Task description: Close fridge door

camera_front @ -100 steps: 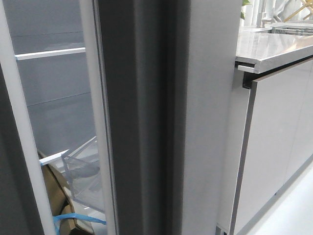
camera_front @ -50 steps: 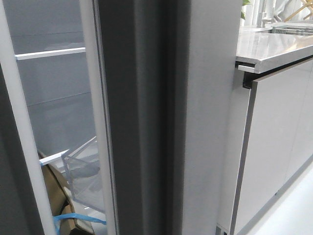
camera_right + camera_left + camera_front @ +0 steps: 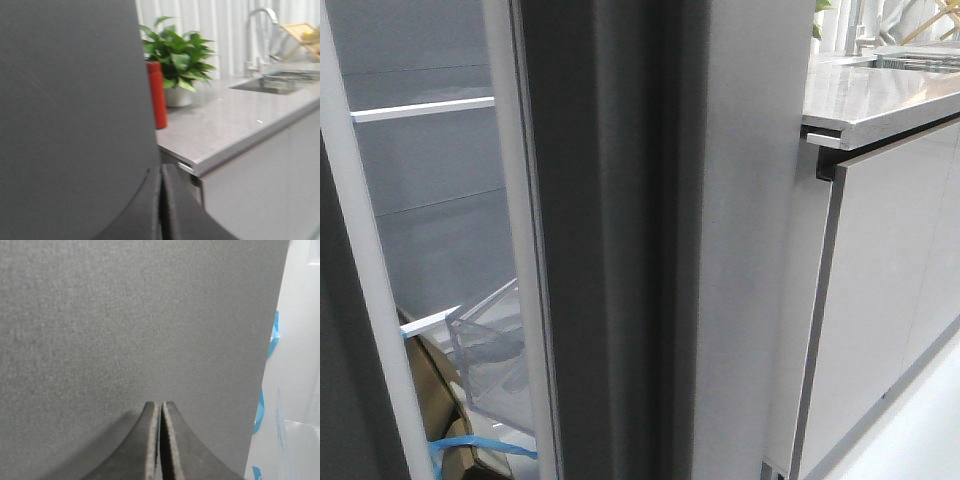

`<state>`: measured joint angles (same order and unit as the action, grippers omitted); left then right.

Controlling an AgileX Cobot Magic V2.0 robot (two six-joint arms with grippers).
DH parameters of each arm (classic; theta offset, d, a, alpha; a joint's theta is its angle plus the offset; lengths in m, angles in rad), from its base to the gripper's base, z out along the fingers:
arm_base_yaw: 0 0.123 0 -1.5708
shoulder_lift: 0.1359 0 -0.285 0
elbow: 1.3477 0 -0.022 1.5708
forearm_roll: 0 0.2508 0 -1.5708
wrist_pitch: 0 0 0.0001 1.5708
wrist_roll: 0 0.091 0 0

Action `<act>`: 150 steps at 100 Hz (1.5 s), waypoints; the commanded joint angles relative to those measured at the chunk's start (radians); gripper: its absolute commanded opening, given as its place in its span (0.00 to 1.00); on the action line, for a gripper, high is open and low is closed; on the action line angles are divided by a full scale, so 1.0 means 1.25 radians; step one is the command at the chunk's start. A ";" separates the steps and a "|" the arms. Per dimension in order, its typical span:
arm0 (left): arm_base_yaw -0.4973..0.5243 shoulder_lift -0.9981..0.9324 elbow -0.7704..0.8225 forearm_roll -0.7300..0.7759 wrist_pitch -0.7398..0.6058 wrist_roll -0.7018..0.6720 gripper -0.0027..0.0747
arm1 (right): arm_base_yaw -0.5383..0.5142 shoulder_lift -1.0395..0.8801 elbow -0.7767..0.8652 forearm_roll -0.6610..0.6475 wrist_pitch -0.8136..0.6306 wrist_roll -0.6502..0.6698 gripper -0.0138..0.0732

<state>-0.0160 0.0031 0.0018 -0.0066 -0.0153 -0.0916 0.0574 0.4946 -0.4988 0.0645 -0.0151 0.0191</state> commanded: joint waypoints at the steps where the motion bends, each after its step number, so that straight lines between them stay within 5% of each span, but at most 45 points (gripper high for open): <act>1: -0.006 0.015 0.022 -0.001 -0.061 -0.003 0.01 | 0.045 0.051 -0.084 -0.006 -0.060 0.000 0.07; 40: -0.006 0.015 0.022 -0.001 -0.061 -0.003 0.01 | 0.289 0.250 -0.306 -0.004 -0.060 0.000 0.07; 74: -0.006 0.015 0.022 -0.001 -0.061 -0.003 0.01 | 0.301 0.333 -0.365 0.095 -0.062 0.001 0.07; 150: -0.006 0.015 0.022 -0.001 -0.061 -0.003 0.01 | 0.407 0.538 -0.568 0.057 -0.015 0.001 0.07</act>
<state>-0.0160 0.0031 0.0018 -0.0066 -0.0153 -0.0916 0.5455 1.1528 -1.1564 0.1477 0.0408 0.0196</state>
